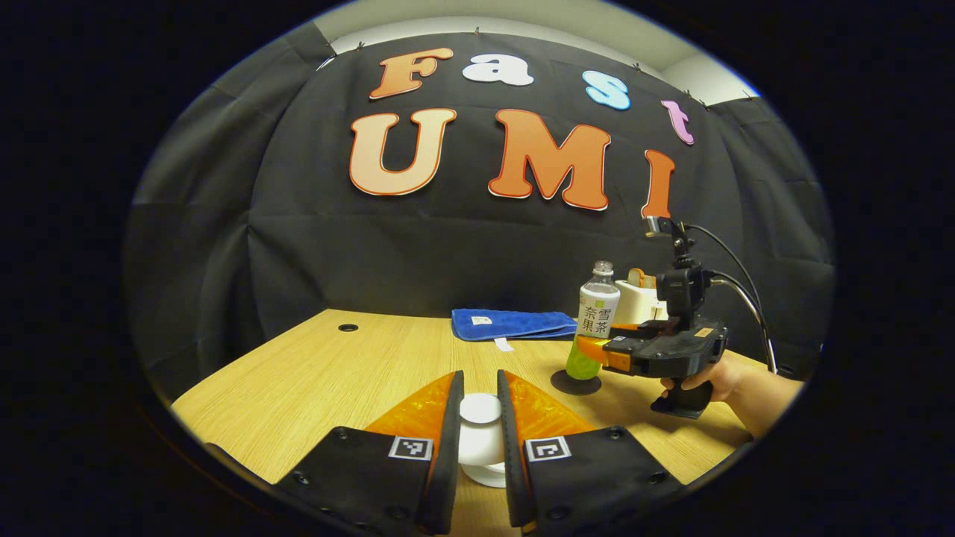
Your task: Open the teacup lid with one hand, grasp the water bottle and pour water into the teacup with the other hand; after pouring, place the water bottle on the coaster and then close the teacup lid.
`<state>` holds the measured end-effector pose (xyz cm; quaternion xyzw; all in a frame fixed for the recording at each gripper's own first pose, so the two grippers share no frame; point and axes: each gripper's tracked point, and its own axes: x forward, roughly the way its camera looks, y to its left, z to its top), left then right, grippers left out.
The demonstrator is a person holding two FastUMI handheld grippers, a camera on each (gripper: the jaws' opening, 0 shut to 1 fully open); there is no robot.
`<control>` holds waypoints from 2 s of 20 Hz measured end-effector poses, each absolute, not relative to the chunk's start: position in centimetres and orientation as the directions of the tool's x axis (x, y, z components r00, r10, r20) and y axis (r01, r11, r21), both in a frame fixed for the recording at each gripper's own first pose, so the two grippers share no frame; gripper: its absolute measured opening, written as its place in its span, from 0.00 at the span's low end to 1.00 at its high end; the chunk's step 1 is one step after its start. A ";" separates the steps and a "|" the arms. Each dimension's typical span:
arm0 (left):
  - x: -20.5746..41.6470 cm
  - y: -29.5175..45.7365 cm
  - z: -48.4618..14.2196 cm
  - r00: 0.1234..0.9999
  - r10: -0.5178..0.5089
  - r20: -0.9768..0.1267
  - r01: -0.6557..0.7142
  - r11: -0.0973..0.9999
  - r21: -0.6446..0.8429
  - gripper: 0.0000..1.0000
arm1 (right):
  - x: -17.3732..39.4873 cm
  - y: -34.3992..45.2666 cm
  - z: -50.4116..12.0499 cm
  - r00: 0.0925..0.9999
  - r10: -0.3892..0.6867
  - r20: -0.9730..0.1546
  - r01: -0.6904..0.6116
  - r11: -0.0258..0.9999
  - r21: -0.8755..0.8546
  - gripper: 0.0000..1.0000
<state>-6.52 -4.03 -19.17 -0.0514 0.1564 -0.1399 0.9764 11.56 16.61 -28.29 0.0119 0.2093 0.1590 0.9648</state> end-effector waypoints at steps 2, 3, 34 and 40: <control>-6.4 -4.5 -19.4 0.909 -0.295 -0.296 0.262 0.954 -0.145 0.31 | 11.6 16.7 -29.3 0.851 0.306 -0.427 -0.296 0.951 0.092 0.59; -6.2 -4.7 -19.6 0.906 -0.299 -0.300 0.265 0.953 -0.148 0.31 | 11.6 16.6 -29.6 0.850 0.303 -0.432 -0.292 0.952 0.093 0.59; -6.1 -8.6 -26.4 0.849 -0.309 -0.429 0.296 0.950 -0.099 0.31 | 5.0 12.2 -23.2 0.866 0.367 -0.340 -0.299 0.924 0.237 0.96; -5.9 -8.7 -27.1 0.843 -0.297 -0.449 0.287 0.954 -0.092 0.30 | 4.0 11.8 -22.6 0.868 0.371 -0.331 -0.310 0.924 0.225 0.96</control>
